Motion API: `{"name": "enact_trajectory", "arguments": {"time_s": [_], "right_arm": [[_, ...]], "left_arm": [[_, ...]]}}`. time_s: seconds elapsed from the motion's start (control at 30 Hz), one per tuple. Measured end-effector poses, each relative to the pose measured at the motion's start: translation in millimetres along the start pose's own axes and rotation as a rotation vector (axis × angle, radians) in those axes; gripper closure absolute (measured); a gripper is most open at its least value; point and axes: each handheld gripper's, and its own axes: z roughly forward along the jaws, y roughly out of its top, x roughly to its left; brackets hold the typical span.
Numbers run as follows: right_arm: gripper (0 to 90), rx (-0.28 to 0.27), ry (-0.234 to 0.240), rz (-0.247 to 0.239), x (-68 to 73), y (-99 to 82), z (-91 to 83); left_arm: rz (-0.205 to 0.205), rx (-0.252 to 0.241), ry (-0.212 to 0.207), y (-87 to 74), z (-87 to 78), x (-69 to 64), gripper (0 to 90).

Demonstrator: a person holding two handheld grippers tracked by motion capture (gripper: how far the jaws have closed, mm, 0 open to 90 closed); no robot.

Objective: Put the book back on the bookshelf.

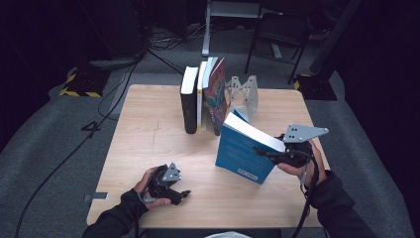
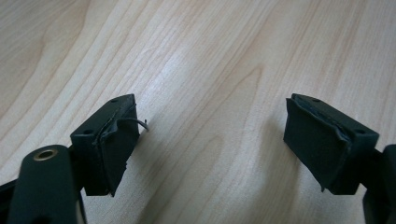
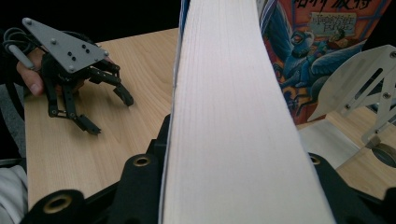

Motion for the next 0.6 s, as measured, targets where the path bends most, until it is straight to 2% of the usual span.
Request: {"name": "enact_trajectory", "arguments": {"time_s": [0.17, 0.43, 0.6], "right_arm": [[60.3, 0.005, -0.016, 0.015, -3.0, -0.2, -3.0], [60.4, 0.020, -0.048, 0.023, -4.8, 3.9, -6.2], [60.4, 0.030, -0.063, 0.033, -12.1, 10.1, -6.6]], "left_arm": [[-0.012, -0.029, 0.001, -2.4, 2.2, 1.8, 15.6], [-0.007, -0.028, -0.001, -1.7, 2.7, 2.6, 15.4], [0.002, -0.027, -0.007, -1.4, 2.8, 3.5, 15.3]]}}
